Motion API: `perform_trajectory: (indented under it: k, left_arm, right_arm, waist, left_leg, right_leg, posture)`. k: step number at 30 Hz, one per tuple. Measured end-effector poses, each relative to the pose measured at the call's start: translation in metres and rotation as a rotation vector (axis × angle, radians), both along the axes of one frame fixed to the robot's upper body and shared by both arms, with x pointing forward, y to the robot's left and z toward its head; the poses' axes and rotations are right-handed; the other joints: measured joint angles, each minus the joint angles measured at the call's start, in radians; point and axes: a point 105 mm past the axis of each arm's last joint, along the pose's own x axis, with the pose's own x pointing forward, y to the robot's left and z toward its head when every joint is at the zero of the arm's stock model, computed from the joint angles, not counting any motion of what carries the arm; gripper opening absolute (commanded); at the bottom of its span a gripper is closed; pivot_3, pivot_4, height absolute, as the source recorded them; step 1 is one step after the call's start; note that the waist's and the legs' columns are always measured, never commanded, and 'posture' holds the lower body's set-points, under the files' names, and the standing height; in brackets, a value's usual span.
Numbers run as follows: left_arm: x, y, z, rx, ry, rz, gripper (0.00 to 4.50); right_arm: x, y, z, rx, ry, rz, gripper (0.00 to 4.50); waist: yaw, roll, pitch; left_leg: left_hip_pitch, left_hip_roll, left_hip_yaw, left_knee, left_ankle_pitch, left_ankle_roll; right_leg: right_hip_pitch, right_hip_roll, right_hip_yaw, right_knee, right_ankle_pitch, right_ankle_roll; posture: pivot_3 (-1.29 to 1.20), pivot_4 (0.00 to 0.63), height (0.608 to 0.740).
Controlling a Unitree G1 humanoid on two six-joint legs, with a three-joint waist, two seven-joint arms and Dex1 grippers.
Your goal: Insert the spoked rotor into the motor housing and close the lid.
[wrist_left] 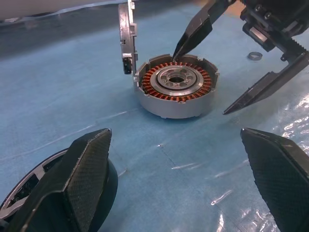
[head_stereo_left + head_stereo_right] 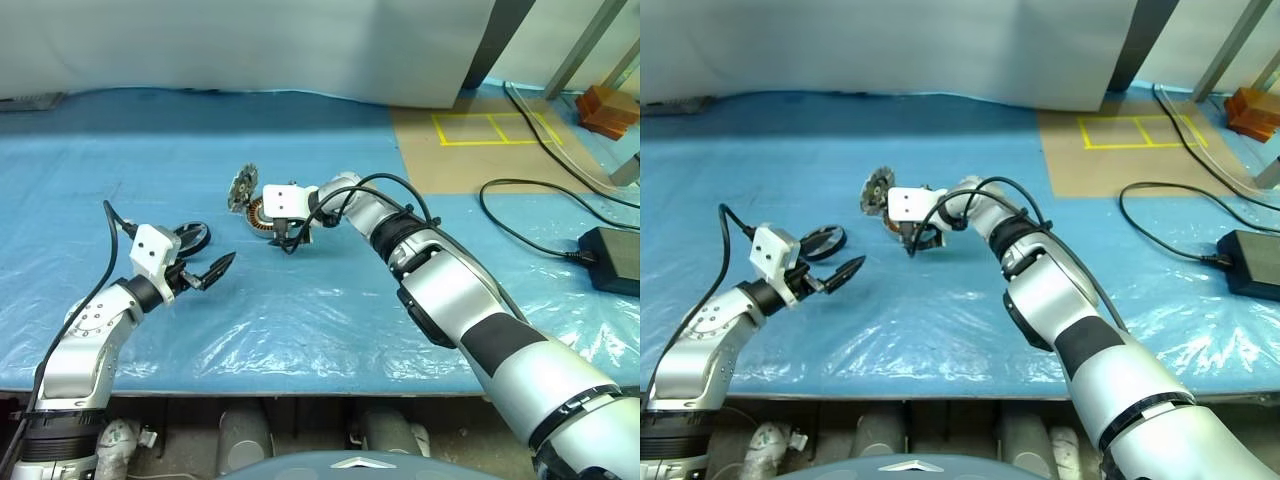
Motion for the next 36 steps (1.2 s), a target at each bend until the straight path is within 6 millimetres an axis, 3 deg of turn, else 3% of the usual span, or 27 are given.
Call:
perform_trajectory:
  k: [16, 19, 25, 31, 36]
  left_arm:
    - [-0.005, -0.011, 0.003, -0.061, -0.003, -0.007, 4.5]
    - [-0.007, -0.011, 0.0, -0.057, 0.004, -0.006, 4.5]
    - [-0.007, -0.015, -0.003, -0.053, 0.012, -0.011, 4.5]
    - [-0.005, -0.022, -0.003, -0.056, 0.006, -0.03, 4.5]
    - [-0.003, -0.025, -0.001, -0.056, -0.001, -0.035, 4.5]
  right_arm:
    - [0.002, 0.005, -0.015, 0.026, 0.129, -0.171, 4.46]
    - [0.004, 0.004, -0.015, 0.01, 0.118, -0.182, 3.87]
    - [0.006, 0.003, -0.015, -0.035, 0.065, -0.172, 1.94]
    - [0.004, 0.004, -0.016, -0.093, 0.016, -0.125, 1.87]
    - [0.003, 0.002, -0.011, -0.062, 0.085, -0.144, 1.87]
  waist:
    - [0.001, 0.0, 0.0]
    - [0.001, 0.0, 0.0]
    - [0.003, 0.001, 0.0]
    - [0.002, 0.003, 0.0]
    - [0.002, 0.003, 0.0]
  left_leg:
    - [0.0, 0.0, 0.0, 0.0, 0.0, 0.0]
    - [0.001, 0.0, 0.0, 0.0, 0.0, 0.0]
    - [0.002, 0.0, 0.0, 0.0, 0.0, 0.0]
    - [0.006, 0.0, 0.0, 0.0, 0.0, 0.0]
    - [0.006, 0.0, 0.0, 0.0, 0.0, 0.0]
  right_leg:
    - [0.0, 0.0, 0.0, 0.001, 0.0, 0.0]
    - [0.0, 0.0, 0.0, 0.001, 0.0, 0.0]
    - [0.001, -0.001, 0.0, 0.001, 0.0, 0.0]
    - [0.003, -0.001, 0.0, 0.003, 0.0, 0.0]
    - [0.003, -0.001, 0.001, 0.002, 0.0, -0.001]
  posture:
    - [0.0, 0.15, 0.74]
    - [0.0, 0.15, 0.74]
    - [0.0, 0.15, 0.74]
    - [0.0, 0.15, 0.74]
    - [0.0, 0.15, 0.74]
